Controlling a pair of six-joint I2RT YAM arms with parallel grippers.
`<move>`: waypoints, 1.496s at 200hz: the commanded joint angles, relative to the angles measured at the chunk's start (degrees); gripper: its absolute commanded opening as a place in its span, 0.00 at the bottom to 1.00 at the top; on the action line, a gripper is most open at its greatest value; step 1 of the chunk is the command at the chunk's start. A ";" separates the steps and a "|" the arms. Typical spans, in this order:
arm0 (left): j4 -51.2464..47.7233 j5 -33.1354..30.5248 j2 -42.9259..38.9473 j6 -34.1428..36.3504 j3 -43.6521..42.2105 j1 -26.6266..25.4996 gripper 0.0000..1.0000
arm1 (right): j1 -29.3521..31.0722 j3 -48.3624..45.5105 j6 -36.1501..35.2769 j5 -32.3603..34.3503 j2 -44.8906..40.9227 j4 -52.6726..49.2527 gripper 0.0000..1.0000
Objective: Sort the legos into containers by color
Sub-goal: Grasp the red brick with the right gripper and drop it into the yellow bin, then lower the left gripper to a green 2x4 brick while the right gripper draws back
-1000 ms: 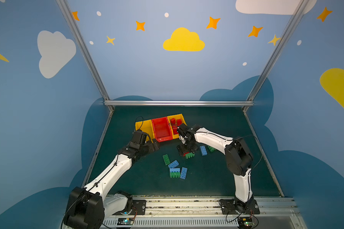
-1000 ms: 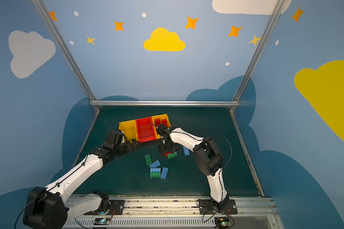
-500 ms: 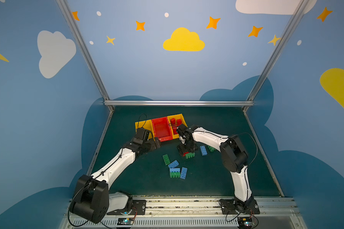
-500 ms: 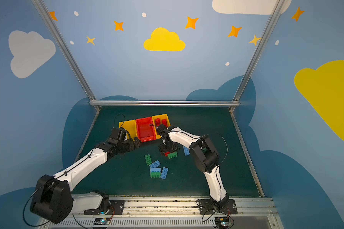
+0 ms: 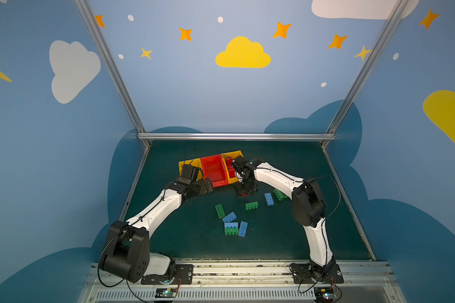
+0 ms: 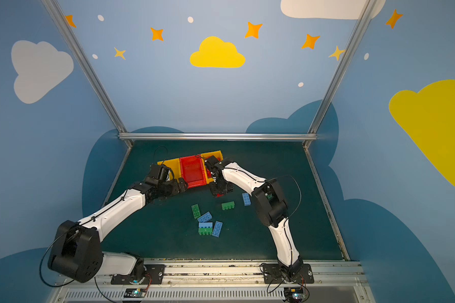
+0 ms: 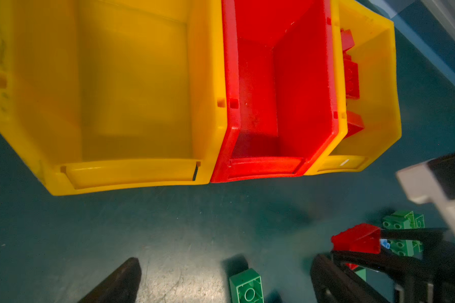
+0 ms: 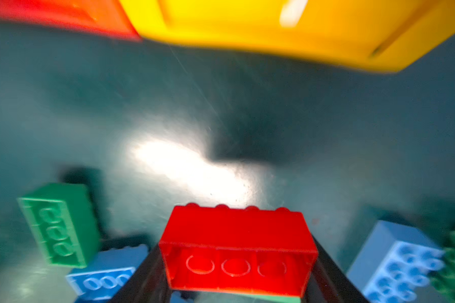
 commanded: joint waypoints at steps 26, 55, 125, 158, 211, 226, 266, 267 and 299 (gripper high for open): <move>-2.05 -0.09 0.82 3.41 4.00 1.13 1.00 | -2.60 12.85 -2.07 0.96 3.54 1.23 0.45; -2.30 -0.18 0.57 3.97 4.52 2.01 1.00 | -4.12 21.55 -2.85 2.36 9.47 3.01 0.45; -3.37 -0.62 1.82 5.60 7.56 3.27 1.00 | -6.16 35.09 -5.33 0.15 19.19 5.93 0.79; -3.08 -0.29 3.48 5.38 8.88 3.53 1.00 | -6.75 35.71 -6.04 -1.22 18.24 5.12 0.88; -1.90 4.56 6.30 3.91 9.32 3.35 1.00 | -7.56 30.22 -7.19 -0.10 9.76 3.21 0.88; -1.53 4.06 5.63 2.17 7.65 2.80 1.00 | -7.58 25.09 -7.72 -0.18 5.72 3.10 0.89; -2.65 0.40 1.18 -2.63 2.85 -2.28 1.00 | -7.06 3.93 -5.70 0.43 -8.96 4.60 0.89; -2.71 0.25 1.04 -2.72 2.79 -2.54 1.00 | -7.06 3.34 -5.64 0.43 -9.44 4.71 0.90; -7.11 -5.27 -1.99 -7.95 0.47 -11.03 1.00 | -6.30 -11.24 -2.55 0.52 -21.23 5.36 0.90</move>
